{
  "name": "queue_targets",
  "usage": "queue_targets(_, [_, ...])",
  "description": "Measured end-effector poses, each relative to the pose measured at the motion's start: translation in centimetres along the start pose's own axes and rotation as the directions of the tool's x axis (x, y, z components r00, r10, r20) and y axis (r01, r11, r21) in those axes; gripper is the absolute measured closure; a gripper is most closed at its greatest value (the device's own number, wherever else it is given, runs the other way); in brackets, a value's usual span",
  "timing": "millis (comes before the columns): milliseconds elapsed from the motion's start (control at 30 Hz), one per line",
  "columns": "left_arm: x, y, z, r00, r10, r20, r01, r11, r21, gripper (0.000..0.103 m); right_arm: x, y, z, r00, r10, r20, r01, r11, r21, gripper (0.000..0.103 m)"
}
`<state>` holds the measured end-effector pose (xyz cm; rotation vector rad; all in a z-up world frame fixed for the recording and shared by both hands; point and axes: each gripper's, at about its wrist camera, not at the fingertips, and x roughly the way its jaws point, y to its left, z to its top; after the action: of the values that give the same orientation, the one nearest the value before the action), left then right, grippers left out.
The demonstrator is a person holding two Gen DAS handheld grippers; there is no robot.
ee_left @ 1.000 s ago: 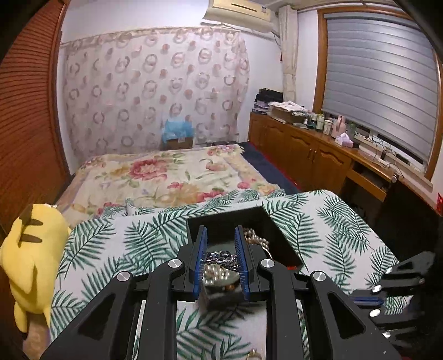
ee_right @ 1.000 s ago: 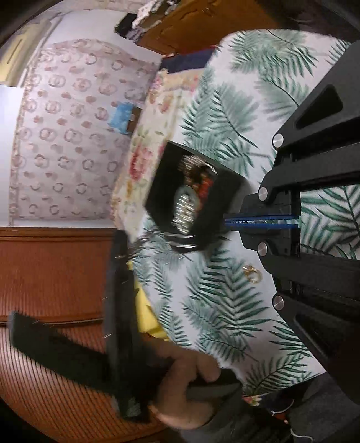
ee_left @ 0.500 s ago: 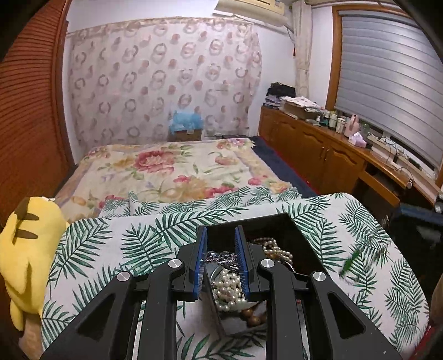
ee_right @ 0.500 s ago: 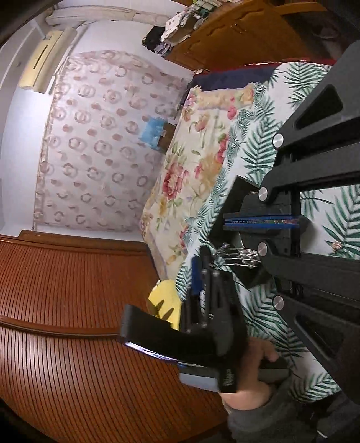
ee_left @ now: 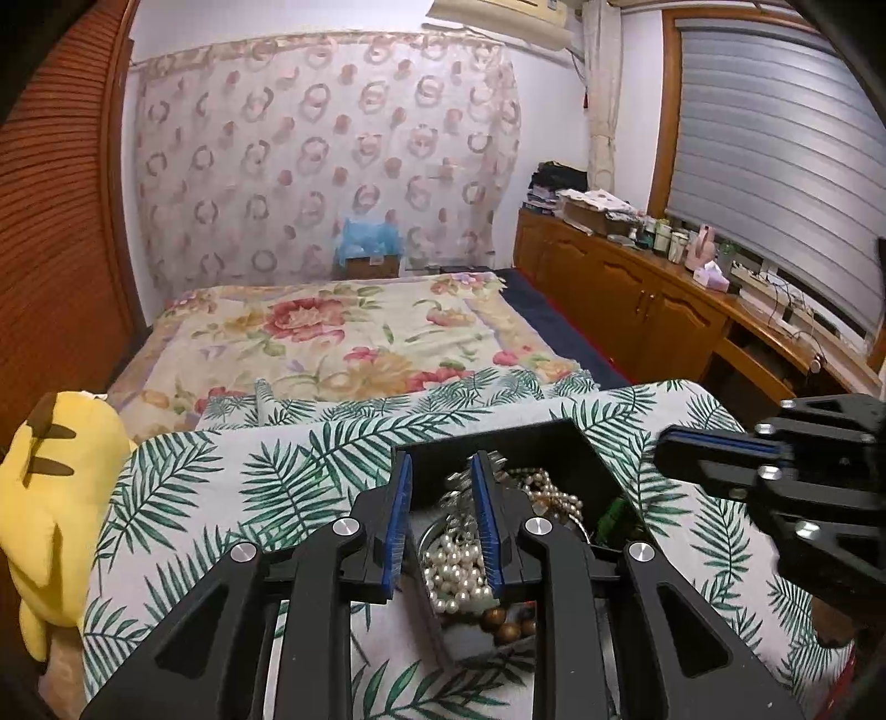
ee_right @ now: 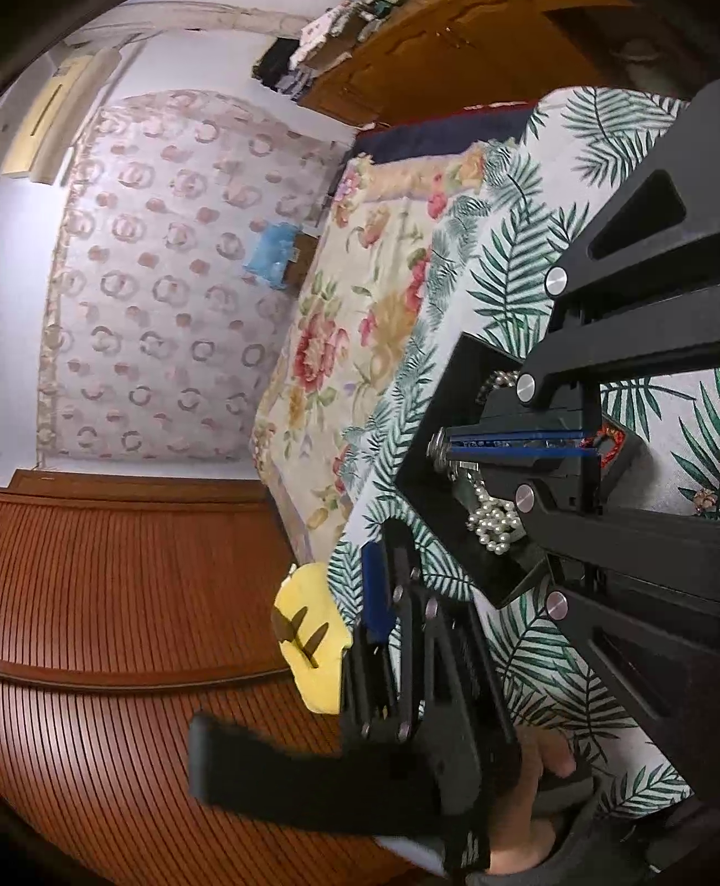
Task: Organize jewelry
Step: 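Lower the brooch and green earring into the black box, opening both grippers, then move both grippers back over the gold ring and gold earring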
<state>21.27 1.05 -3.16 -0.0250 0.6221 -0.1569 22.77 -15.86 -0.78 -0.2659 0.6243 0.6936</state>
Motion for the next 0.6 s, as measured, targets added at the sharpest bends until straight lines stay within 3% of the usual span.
queue_targets(100, [-0.7, -0.2, -0.5, 1.0, 0.0, 0.0, 0.0, 1.0, 0.014, 0.074, 1.1, -0.3, -0.5, 1.0, -0.003, -0.017, 0.003, 1.0, 0.016, 0.101])
queue_targets(267, [-1.5, -0.5, -1.2, 1.0, 0.0, -0.001, 0.0, 0.999, 0.034, 0.073, 1.8, -0.5, -0.7, 1.0, -0.007, -0.016, 0.007, 0.999, 0.035, 0.101])
queue_targets(600, [-2.6, -0.4, -2.9, 1.0, -0.009, -0.021, 0.01, 0.999, 0.04, 0.065, -0.4, -0.3, 1.2, 0.997, -0.009, 0.072, 0.006, 0.999, 0.036, 0.101])
